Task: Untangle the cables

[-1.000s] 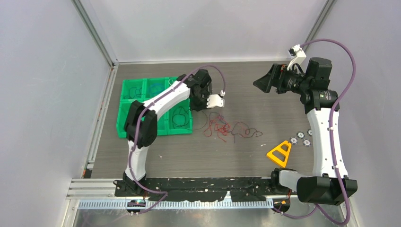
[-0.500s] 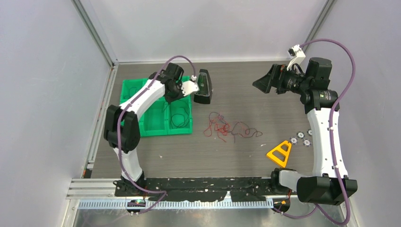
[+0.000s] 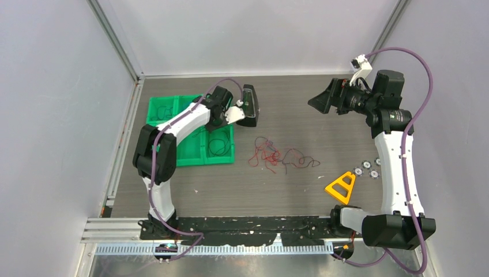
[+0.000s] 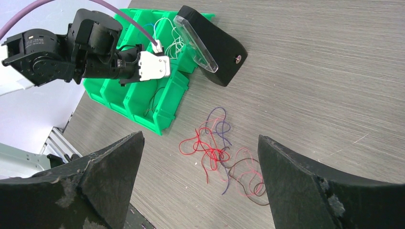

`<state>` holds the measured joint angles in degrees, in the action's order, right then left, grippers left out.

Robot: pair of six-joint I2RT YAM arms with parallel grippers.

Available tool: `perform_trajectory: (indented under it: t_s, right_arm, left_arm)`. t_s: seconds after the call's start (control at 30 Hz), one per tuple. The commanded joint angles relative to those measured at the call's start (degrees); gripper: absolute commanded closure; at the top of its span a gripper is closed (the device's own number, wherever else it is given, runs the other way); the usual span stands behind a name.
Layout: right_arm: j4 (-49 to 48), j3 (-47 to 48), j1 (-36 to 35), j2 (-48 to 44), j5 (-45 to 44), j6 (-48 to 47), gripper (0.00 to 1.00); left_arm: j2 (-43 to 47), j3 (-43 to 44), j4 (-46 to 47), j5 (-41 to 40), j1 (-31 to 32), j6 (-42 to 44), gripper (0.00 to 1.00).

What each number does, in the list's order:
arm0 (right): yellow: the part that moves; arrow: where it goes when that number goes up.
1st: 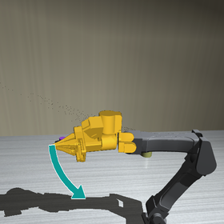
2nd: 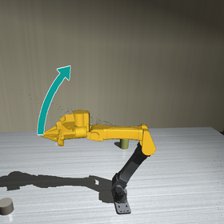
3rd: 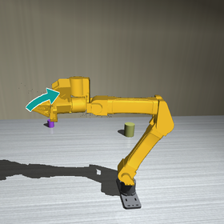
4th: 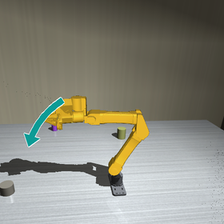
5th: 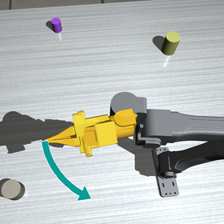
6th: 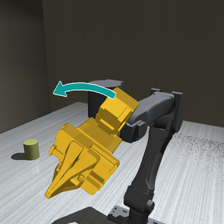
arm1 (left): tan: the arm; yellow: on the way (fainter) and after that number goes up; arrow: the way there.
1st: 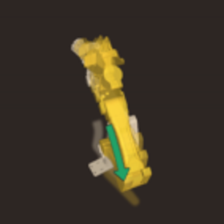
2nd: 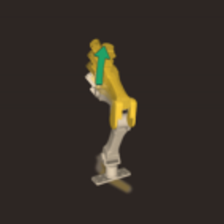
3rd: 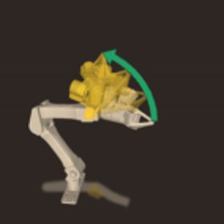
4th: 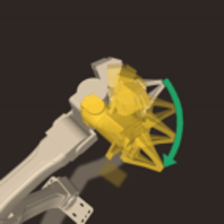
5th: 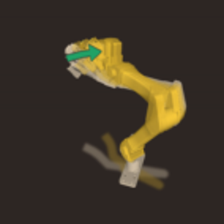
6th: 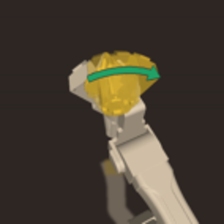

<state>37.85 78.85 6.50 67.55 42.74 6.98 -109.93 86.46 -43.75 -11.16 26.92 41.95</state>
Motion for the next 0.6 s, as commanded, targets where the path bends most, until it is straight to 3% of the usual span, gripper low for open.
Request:
perform_trajectory:
  t_s: [0.0, 0.3, 0.57]
  right_arm:
    - [-1.53, 1.99, 0.35, 0.16, 0.68, -0.30, 0.05]
    - [-1.54, 1.97, 0.35, 0.17, 0.76, -0.69, 0.05]
    - [-1.28, 1.51, 0.35, -0.69, 0.47, -1.24, 0.05]
  left_arm:
    - [4.44, -1.03, 1.64, 1.45, 2.44, -3.44, 1.00]
    - [0.31, 3.78, -0.01, 14.19, 3.40, -14.84, 1.00]
    - [0.61, -0.38, 6.49, 21.30, 0.65, -22.62, 1.00]
